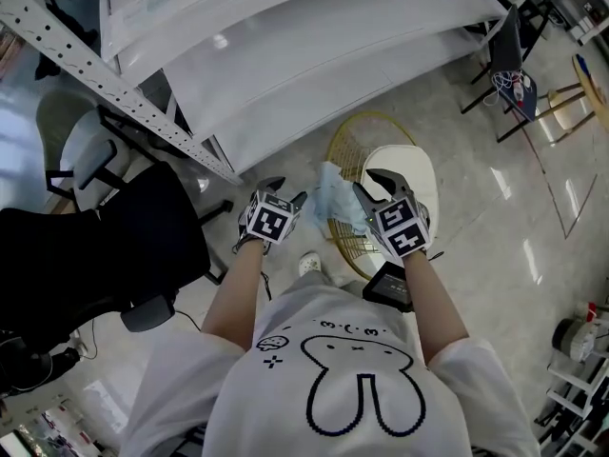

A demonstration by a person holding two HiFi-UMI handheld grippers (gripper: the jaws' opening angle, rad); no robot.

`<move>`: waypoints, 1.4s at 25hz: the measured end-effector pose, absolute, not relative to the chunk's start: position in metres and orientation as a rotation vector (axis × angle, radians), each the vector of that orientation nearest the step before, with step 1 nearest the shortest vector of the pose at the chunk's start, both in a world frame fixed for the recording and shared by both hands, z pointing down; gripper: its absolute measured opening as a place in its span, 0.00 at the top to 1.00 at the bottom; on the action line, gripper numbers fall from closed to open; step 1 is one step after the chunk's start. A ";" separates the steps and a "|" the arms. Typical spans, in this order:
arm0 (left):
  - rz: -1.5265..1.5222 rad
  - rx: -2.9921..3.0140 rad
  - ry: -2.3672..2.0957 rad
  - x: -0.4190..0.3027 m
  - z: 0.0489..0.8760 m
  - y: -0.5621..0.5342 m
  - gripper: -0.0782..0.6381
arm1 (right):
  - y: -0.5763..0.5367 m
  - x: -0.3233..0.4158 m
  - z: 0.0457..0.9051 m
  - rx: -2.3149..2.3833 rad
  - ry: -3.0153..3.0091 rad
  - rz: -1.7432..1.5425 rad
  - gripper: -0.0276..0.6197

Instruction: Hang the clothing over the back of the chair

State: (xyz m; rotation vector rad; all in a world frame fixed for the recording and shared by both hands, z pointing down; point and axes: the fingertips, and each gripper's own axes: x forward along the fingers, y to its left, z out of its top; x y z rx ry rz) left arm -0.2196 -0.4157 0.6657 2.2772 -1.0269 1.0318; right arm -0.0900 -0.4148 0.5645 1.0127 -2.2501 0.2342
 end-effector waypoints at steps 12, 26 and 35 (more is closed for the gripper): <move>0.888 2.239 -1.083 -0.193 0.608 -0.397 0.56 | -0.387 -0.086 0.532 0.969 -2.308 0.237 0.96; 0.747 2.320 -1.200 -0.161 0.535 -0.380 0.82 | -0.359 -0.093 0.484 0.946 -2.412 0.202 0.96; 0.601 2.466 -1.276 -0.146 0.464 -0.384 0.85 | -0.359 -0.095 0.418 1.075 -2.549 0.138 0.96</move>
